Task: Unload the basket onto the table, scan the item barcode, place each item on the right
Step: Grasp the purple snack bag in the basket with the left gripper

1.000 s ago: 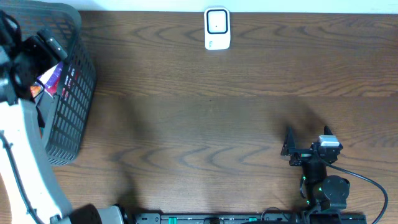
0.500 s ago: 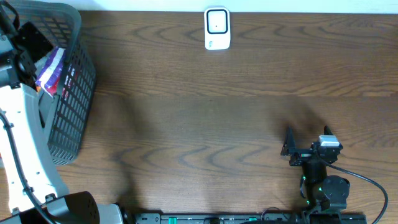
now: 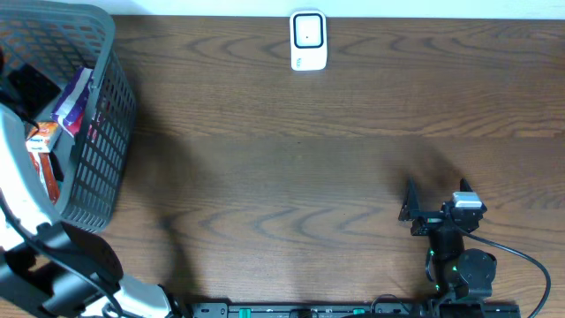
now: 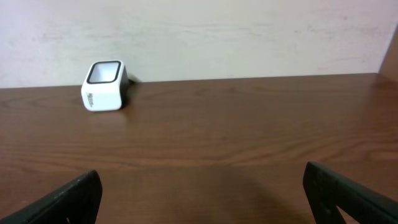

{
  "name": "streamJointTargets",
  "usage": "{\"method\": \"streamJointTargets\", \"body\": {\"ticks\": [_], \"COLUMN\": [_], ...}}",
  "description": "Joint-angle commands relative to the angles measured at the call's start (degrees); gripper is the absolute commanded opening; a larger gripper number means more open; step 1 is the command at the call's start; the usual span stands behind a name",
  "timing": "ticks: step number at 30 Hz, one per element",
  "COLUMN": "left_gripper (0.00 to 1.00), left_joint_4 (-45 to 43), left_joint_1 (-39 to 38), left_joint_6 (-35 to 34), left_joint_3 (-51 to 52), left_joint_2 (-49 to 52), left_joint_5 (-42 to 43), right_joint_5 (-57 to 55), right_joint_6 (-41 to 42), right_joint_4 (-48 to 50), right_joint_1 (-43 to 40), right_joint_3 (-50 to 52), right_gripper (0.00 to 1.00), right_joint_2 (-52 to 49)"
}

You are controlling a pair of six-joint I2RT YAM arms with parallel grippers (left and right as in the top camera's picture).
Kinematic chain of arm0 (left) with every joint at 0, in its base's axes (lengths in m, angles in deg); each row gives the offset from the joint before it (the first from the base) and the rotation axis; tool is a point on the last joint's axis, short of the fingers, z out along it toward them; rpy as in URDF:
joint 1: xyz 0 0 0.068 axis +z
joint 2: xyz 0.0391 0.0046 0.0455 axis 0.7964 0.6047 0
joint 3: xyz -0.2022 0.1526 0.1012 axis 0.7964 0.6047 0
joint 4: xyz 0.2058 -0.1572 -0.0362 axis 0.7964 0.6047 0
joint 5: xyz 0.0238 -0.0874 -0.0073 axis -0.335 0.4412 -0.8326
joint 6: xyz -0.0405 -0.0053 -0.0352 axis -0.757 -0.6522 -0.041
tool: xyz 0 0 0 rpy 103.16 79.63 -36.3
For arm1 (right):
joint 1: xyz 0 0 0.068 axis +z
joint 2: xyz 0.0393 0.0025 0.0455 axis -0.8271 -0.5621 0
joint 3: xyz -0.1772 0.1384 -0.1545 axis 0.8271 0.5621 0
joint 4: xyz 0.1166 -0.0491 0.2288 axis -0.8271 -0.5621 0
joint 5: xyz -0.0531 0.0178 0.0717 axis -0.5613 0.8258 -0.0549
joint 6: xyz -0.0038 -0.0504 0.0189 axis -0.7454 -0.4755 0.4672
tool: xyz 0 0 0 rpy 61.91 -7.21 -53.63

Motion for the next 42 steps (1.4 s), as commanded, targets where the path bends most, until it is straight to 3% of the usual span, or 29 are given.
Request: {"method": "streamJointTargets", "body": {"ticks": [1, 15, 16, 19, 21, 24, 32, 42], "left_gripper": [0.98, 0.95, 0.89, 0.58, 0.5, 0.09, 0.07, 0.07], "left_joint_4": [1.03, 1.92, 1.95, 1.95, 1.84, 1.44, 1.7, 1.64], "left_joint_1": [-0.24, -0.26, -0.26, -0.26, -0.26, -0.26, -0.09, 2.23], "left_joint_6": [2.4, 2.16, 2.16, 2.16, 2.14, 2.14, 2.14, 0.37], "left_joint_3": [-0.63, -0.44, -0.44, -0.42, -0.42, -0.44, -0.44, -0.44], "left_joint_2": [2.1, 13.05, 13.7, 14.97, 15.13, 15.08, 10.93, -8.68], "left_joint_5": [7.72, 6.91, 6.91, 6.93, 6.93, 7.58, 10.1, 10.08], "right_joint_5": [-0.26, -0.26, -0.26, -0.26, -0.26, -0.26, -0.26, -0.26], "right_joint_6": [-0.5, -0.5, -0.5, -0.5, -0.5, -0.5, -0.5, -0.5], "right_joint_4": [-0.17, -0.17, -0.17, -0.17, -0.17, -0.17, -0.17, -0.15], "right_joint_1": [-0.46, -0.46, -0.46, -0.46, -0.46, -0.44, -0.44, -0.44], "right_joint_3": [0.15, 0.15, 0.15, 0.15, 0.15, 0.15, 0.15, 0.15], "right_gripper": [0.99, 0.99, 0.99, 0.99, 0.99, 0.99, 0.99, 0.99], "right_joint_2": [0.09, 0.09, 0.09, 0.09, 0.09, 0.09, 0.09, 0.09]}}
